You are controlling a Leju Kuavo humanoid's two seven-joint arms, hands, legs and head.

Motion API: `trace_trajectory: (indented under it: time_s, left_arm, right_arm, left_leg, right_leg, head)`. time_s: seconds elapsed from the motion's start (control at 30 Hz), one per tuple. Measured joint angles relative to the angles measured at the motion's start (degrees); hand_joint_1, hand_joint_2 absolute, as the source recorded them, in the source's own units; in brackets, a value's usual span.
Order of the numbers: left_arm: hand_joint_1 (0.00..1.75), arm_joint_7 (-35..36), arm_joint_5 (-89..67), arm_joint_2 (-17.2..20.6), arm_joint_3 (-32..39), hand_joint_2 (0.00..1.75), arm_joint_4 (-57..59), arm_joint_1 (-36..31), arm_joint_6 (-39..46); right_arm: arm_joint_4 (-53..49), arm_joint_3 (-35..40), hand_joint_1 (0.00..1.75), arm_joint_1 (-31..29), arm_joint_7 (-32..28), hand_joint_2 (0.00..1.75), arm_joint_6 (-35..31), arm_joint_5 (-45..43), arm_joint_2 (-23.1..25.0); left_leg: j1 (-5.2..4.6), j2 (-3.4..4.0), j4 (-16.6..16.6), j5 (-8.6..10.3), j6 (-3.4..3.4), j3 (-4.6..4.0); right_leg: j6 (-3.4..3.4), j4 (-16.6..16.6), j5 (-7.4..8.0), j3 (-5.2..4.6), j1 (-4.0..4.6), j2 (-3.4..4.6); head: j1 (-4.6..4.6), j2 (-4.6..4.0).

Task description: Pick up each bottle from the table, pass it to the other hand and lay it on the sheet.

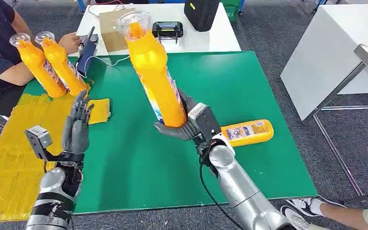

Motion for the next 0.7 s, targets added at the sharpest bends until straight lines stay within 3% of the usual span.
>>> trace_trajectory:
  time_s: [0.27,0.7]
  left_arm:
    - [0.0,0.6,4.6,-1.8,-7.2,1.75,-3.6,2.6,-1.2]
    - [0.0,1.0,8.0,-1.3,-8.5,1.75,-7.2,5.0,-2.4]
  right_arm:
    - [5.2,1.9,1.75,-0.6,-0.4,1.75,1.5,3.5,3.8]
    - [8.2,7.9,1.75,0.1,0.4,1.75,2.5,6.5,3.8]
  left_leg:
    - [0.02,0.0,0.0,-0.01,-0.01,-0.13]
    - [0.02,-0.02,0.0,0.0,-0.01,-0.17]
  right_leg:
    - [-0.01,0.0,-0.02,-0.14,0.06,-0.01]
    - [-0.01,0.0,-0.02,-0.18,0.04,-0.02]
  head:
    - [0.0,0.0]
    - [0.02,0.0]
